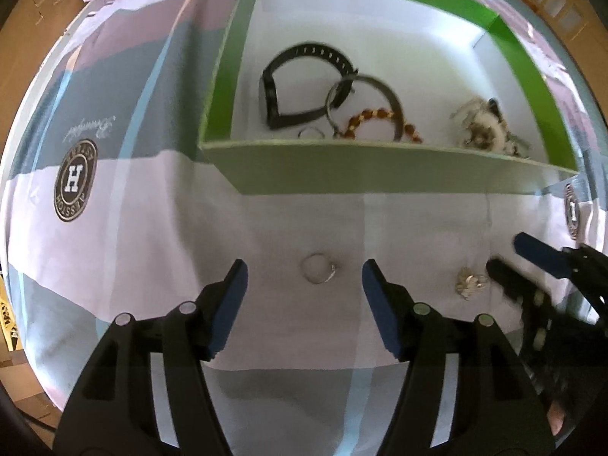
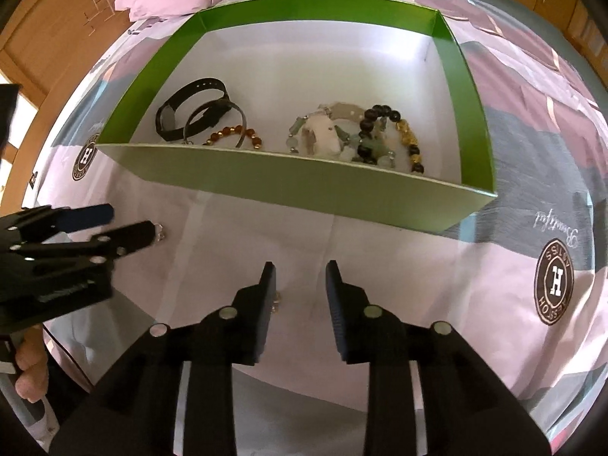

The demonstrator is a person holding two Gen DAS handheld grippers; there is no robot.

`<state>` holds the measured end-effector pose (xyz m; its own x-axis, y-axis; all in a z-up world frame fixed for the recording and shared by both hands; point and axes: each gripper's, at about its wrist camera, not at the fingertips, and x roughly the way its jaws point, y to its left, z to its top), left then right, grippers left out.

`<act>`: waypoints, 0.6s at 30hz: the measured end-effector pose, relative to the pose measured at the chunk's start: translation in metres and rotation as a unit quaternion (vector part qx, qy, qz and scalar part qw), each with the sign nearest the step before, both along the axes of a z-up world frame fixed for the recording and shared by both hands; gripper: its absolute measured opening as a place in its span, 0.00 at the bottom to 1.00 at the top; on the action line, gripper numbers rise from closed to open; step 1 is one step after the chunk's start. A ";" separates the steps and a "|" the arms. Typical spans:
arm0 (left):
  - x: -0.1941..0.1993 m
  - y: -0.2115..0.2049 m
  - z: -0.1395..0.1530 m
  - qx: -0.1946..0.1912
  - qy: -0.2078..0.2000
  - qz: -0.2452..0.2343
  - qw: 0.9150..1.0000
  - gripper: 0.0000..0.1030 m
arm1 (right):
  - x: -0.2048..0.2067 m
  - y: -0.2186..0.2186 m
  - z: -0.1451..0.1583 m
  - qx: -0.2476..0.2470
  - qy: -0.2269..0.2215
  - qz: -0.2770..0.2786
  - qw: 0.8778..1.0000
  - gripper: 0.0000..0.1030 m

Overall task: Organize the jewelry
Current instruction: 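Grasp a small silver ring with left tool while right tool grasps the gold flower charm, then carry ring and gold charm into the green box and open both tools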

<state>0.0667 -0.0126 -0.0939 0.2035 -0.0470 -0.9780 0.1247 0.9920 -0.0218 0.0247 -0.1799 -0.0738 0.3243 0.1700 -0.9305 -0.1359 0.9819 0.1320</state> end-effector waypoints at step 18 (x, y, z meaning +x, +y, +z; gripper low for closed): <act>-0.001 -0.007 -0.006 -0.022 -0.003 -0.007 1.000 0.20 | -0.006 0.028 -0.023 -0.046 0.017 0.047 0.998 0.25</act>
<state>0.0657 -0.0196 -0.1004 0.2090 -0.0934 -0.9734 0.1398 0.9881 -0.0647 0.0187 -0.1522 -0.0971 0.2788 0.1123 -0.9538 -0.2256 0.9730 0.0486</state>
